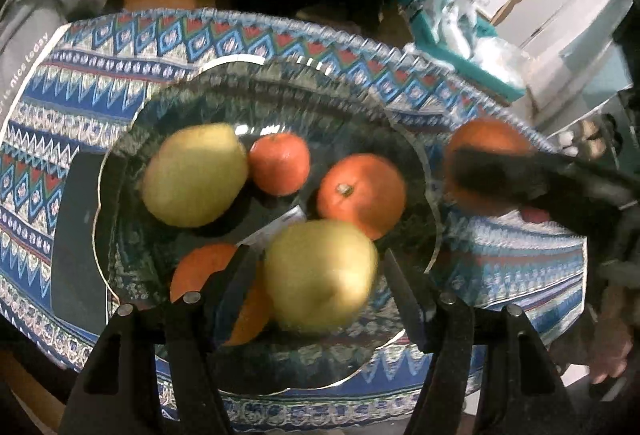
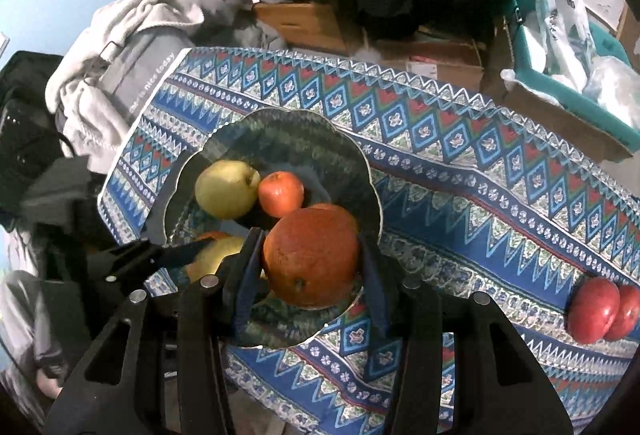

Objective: Organize fruits
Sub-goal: 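Lower the pear and small orange into the bowl and open both tools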

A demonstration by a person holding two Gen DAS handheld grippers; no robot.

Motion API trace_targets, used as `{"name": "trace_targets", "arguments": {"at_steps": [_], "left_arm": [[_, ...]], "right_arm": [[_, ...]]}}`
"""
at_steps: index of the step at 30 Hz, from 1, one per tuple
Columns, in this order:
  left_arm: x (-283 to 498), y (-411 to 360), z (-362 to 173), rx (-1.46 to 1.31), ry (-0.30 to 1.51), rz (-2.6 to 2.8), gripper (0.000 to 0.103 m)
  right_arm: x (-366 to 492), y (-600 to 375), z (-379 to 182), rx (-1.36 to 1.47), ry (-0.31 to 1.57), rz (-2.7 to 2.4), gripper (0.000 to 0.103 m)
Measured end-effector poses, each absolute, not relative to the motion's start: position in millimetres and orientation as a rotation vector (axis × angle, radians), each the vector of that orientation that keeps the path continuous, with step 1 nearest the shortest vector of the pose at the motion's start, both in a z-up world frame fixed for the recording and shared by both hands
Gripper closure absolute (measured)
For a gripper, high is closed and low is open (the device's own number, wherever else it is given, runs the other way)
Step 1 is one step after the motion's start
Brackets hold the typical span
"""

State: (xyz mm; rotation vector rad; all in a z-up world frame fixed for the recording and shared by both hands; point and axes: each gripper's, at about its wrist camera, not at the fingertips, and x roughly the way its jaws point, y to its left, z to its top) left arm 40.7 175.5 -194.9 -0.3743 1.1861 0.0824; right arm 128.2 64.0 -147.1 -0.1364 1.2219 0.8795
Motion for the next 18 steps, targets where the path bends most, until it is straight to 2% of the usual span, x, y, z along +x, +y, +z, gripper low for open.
{"name": "trace_targets", "arguments": {"at_steps": [3,18], "left_arm": [[40,176,-184,-0.348,1.168,0.094,0.031],[35,226,-185,-0.413,1.135,0.256,0.031]], "right_arm": [[130,67,-151,-0.122,1.234,0.884,0.057],[140,103,-169,-0.086,1.273,0.902,0.057]]}}
